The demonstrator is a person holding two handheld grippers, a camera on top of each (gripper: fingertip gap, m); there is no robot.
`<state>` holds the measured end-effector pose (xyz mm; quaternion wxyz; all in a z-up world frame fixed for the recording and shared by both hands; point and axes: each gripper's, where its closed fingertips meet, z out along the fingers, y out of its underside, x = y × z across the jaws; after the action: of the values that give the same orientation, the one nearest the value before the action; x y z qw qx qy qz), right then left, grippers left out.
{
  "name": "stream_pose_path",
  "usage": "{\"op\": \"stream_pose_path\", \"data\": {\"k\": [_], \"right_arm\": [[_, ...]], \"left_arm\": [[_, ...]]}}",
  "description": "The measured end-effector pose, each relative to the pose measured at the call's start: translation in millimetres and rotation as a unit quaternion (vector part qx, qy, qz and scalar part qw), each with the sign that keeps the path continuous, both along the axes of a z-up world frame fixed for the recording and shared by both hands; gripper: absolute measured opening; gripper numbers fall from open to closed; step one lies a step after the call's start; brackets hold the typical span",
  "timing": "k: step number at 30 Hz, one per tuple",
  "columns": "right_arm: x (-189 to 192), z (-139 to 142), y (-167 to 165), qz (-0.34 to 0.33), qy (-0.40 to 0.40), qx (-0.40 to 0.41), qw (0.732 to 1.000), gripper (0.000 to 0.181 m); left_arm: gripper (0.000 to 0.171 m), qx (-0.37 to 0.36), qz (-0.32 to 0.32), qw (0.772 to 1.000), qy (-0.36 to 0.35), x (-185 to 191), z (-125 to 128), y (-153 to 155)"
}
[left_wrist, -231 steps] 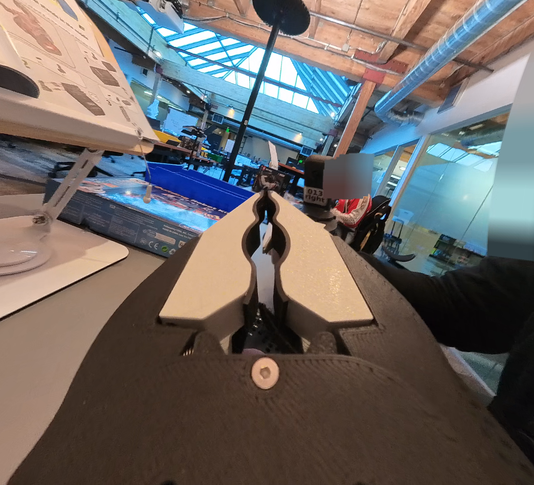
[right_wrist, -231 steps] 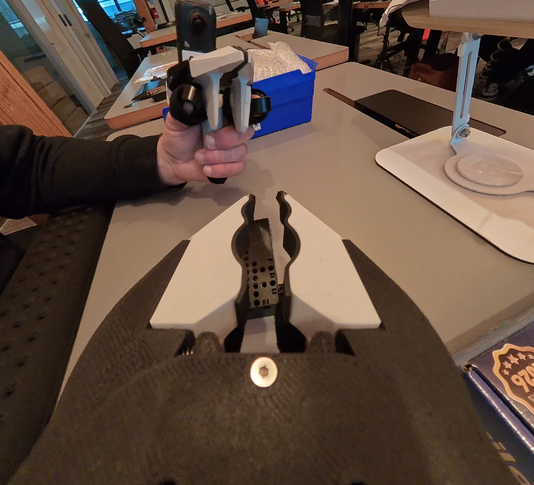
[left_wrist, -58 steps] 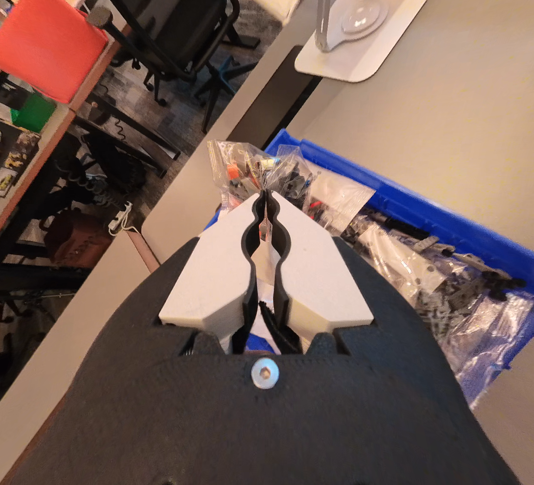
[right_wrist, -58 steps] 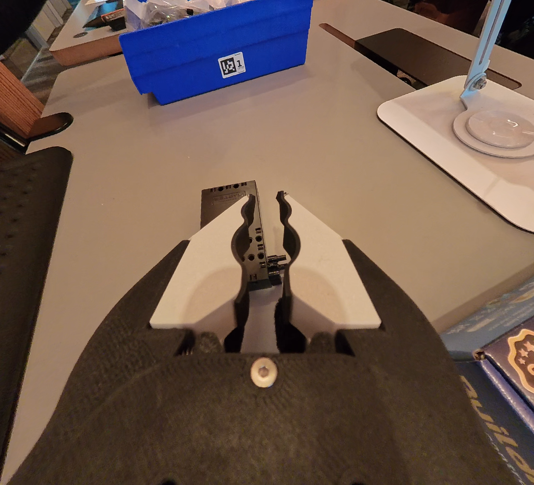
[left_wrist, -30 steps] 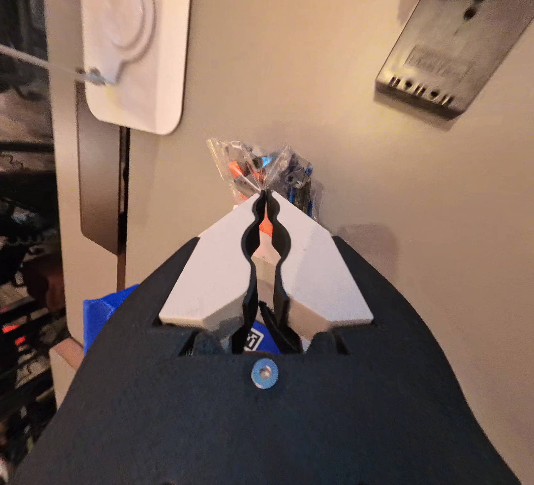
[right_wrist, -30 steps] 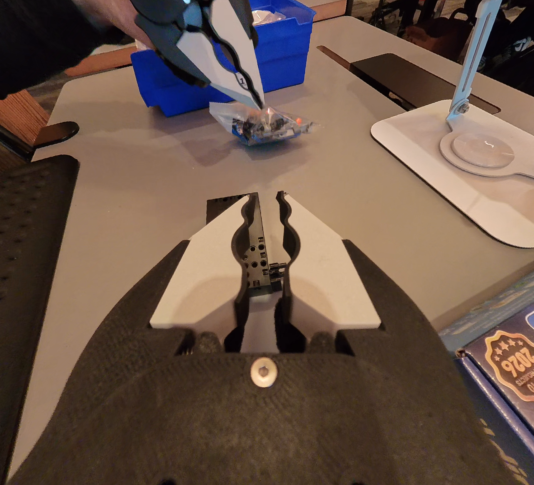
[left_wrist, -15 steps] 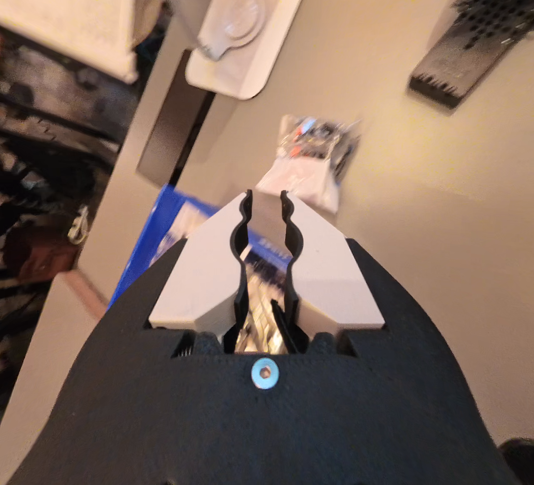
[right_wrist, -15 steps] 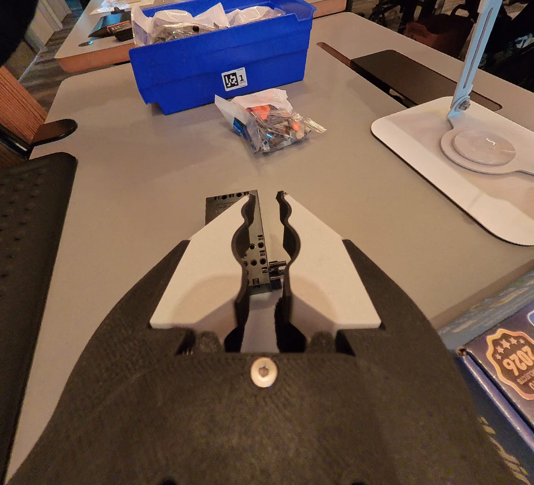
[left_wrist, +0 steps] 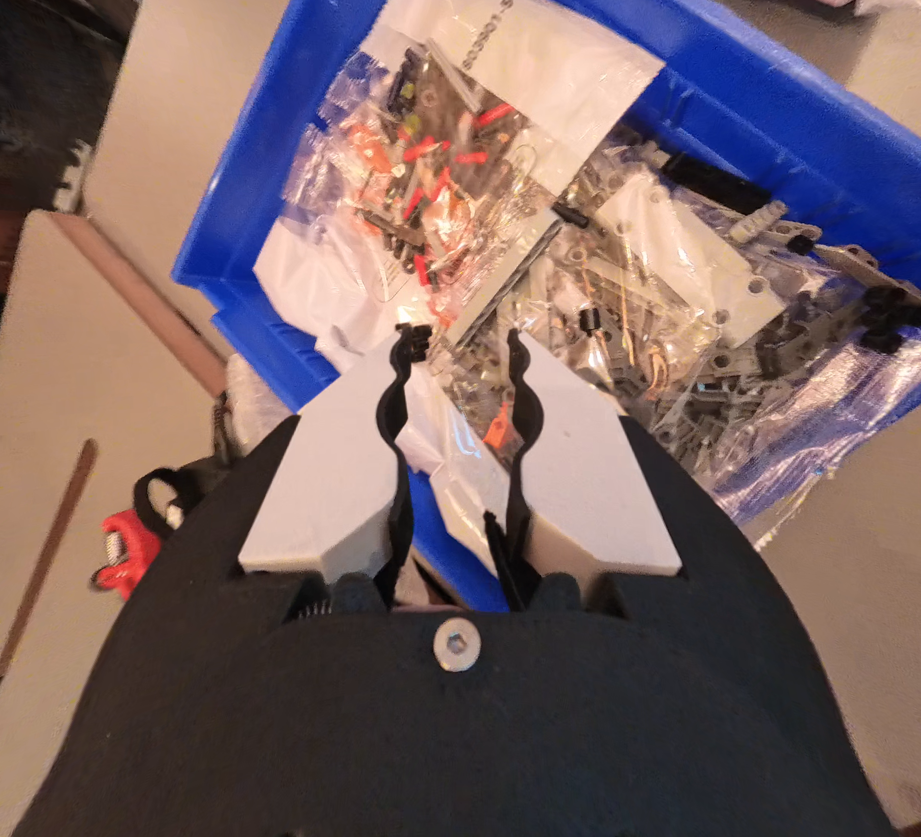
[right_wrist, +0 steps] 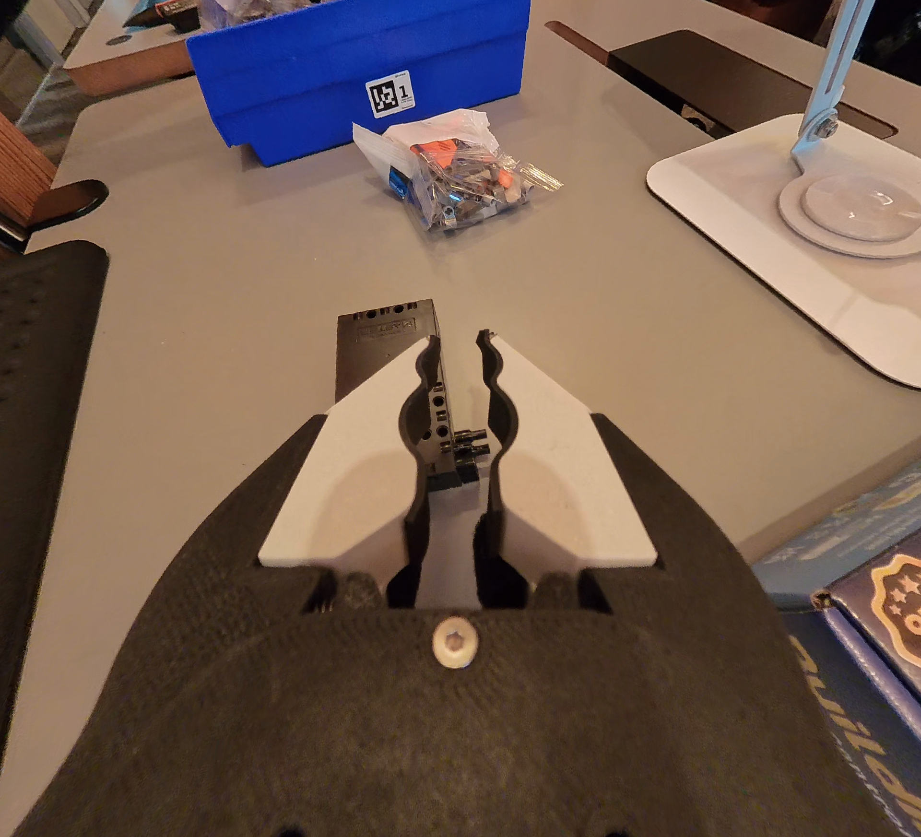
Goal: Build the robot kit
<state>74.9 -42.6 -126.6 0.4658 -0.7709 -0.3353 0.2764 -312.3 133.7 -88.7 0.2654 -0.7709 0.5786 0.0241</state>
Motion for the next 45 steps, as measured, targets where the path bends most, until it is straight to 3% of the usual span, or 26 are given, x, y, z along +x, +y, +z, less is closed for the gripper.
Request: {"op": "stream_pose_path", "data": {"k": [4, 6, 9, 14, 19, 21, 24, 29, 31, 36, 45], "right_arm": [[-0.4, -1.9, 0.1, 0.002, 0.001, -0.004, 1.000, 0.016], [-0.5, -3.3, -0.3, 0.003, -0.001, -0.006, 1.000, 0.016], [0.3, -2.5, -0.1, 0.002, 0.001, -0.007, 1.000, 0.016], [-2.6, -3.8, -1.2, 0.007, 0.001, -0.011, 1.000, 0.016], [-4.9, -2.4, -2.7, 0.010, -0.003, -0.007, 1.000, 0.016], [-4.7, -2.1, -2.5, 0.009, -0.003, -0.007, 1.000, 0.017], [-4.1, -1.0, -2.6, 0.007, -0.003, -0.005, 1.000, 0.017], [-3.8, 2.4, -2.9, 0.006, -0.001, 0.000, 1.000, 0.016], [-4.3, 3.3, -3.3, 0.007, -0.001, 0.001, 1.000, 0.016], [-5.9, 4.0, -4.0, 0.009, -0.001, 0.003, 1.000, 0.016], [-5.9, 3.3, -3.9, 0.009, -0.001, 0.001, 1.000, 0.016]], "left_arm": [[0.035, -0.030, -0.009, 0.999, -0.018, 8.4, -18.0, -2.3], [0.036, -0.019, -0.013, 0.999, -0.026, 7.1, -11.0, -5.4], [0.044, -0.048, -0.012, 0.997, -0.059, 2.5, 6.7, -28.5], [0.050, -0.142, -0.012, 0.989, -0.028, -22.5, 1.0, -84.7], [0.057, -0.159, 0.030, 0.987, 0.002, -44.8, -17.1, -97.6], [0.060, -0.179, 0.018, 0.984, -0.009, -37.6, -22.5, -102.6], [0.023, -0.162, 0.018, 0.986, -0.023, -25.7, -27.6, -93.9], [0.015, -0.101, -0.011, 0.995, 0.020, -25.3, -29.3, -92.5], [0.002, -0.074, -0.015, 0.997, 0.009, -25.2, -21.8, -90.5], [0.000, -0.039, -0.025, 0.999, -0.007, -22.3, -13.5, -86.7], [0.000, 0.062, -0.031, 0.997, -0.019, -4.7, 28.4, -64.6]]}}
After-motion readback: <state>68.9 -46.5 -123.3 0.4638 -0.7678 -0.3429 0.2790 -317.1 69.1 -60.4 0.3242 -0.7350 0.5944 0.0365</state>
